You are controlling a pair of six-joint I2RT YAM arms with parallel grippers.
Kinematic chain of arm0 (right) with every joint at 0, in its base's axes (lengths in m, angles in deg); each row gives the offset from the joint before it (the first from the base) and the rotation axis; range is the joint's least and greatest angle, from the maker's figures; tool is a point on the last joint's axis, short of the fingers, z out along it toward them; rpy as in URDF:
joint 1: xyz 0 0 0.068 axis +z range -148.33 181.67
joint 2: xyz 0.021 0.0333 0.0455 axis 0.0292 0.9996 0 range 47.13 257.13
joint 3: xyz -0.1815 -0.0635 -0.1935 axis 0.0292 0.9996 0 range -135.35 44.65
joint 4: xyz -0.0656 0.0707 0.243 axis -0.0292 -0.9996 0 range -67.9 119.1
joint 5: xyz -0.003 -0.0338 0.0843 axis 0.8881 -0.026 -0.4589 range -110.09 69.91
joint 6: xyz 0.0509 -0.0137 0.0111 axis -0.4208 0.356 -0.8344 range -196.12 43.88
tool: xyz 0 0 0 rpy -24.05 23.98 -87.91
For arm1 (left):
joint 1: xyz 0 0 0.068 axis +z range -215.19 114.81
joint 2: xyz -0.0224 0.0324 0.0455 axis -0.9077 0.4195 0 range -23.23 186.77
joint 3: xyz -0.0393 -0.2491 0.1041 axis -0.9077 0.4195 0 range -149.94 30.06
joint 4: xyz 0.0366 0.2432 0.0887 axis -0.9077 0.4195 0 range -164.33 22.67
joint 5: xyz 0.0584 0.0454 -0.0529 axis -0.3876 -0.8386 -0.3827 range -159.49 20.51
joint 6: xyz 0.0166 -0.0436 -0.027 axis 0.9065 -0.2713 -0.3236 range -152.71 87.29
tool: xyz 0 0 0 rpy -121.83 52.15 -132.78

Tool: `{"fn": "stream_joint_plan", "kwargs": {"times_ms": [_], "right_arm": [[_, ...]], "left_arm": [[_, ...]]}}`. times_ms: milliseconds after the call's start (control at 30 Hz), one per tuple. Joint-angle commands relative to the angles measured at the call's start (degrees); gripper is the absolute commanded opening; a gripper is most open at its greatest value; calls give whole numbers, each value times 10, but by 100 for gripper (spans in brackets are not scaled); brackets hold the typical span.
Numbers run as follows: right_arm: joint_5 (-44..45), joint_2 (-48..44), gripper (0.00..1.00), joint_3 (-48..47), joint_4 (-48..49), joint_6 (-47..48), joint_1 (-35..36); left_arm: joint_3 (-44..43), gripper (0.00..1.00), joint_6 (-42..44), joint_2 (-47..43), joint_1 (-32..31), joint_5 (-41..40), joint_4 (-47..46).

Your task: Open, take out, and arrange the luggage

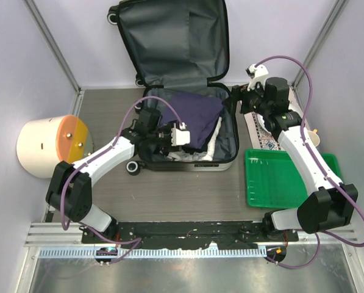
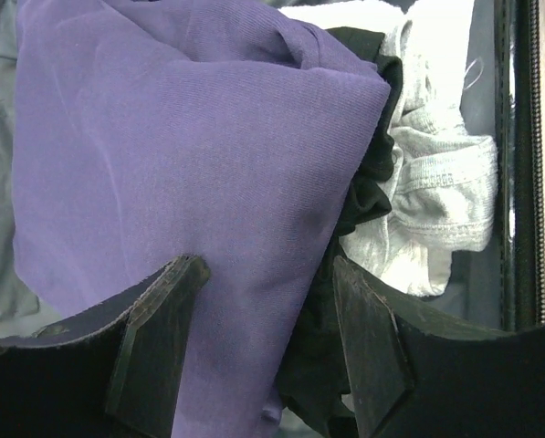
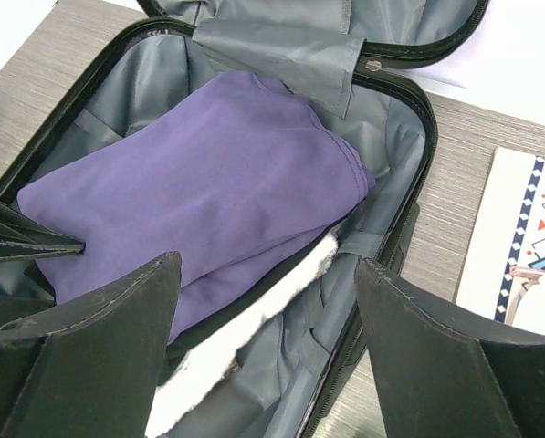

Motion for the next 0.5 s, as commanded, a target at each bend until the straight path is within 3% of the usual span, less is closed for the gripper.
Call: {"fn": "stream_joint_plan", "kwargs": {"times_ms": [0,133,300,467], "right_arm": [[-15,-3,82,-5,4,-7,-13],[-24,5,81,-11,2,-12,-29],[-31,7,81,-10,1,-12,-36],[-35,6,81,-8,2,-12,-41]], "left_arm": [[-8,66,63,8,-9,25,-15],[-12,68,70,19,-18,21,-12],[-23,63,33,45,-28,-20,-41],[-37,48,2,52,-30,-45,-64]]}}
